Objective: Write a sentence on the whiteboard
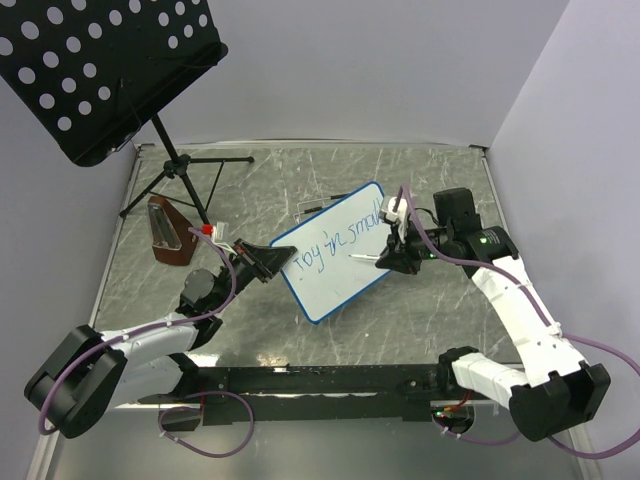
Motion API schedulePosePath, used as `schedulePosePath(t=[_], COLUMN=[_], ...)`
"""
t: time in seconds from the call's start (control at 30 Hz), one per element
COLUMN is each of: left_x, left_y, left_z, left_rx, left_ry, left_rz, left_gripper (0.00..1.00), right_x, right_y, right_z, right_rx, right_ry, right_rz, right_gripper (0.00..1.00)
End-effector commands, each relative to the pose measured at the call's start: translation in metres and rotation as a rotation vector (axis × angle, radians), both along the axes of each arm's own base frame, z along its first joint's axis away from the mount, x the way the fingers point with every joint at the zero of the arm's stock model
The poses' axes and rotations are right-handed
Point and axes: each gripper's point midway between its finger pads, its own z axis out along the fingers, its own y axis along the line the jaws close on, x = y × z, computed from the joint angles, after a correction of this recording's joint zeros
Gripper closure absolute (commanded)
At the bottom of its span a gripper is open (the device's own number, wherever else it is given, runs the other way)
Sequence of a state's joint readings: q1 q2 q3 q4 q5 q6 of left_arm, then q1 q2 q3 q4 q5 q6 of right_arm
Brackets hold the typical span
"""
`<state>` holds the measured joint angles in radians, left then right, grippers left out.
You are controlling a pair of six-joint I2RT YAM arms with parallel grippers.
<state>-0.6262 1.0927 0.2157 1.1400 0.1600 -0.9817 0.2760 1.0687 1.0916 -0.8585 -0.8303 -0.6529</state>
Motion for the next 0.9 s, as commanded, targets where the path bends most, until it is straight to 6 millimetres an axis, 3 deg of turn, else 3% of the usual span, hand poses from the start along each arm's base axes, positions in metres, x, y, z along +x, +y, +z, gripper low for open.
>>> schedulePosePath(t=[0.0, 0.87], left_x=[-0.011, -0.005], left_y=[0.011, 0.012], left_z=[0.056, 0.06], left_rx=[-0.16, -0.186], left_ry=[-0.138, -0.122], left_rz=[0.002, 0.021], left_gripper=[0.99, 0.99], right_x=[-0.01, -0.026], right_y=[0.005, 0.012], right_z=[0.003, -0.002], right_rx=[-0.006, -0.054], right_ry=[-0.058, -0.094], right_rz=[0.061, 0.136], right_gripper=[1.0, 1.0])
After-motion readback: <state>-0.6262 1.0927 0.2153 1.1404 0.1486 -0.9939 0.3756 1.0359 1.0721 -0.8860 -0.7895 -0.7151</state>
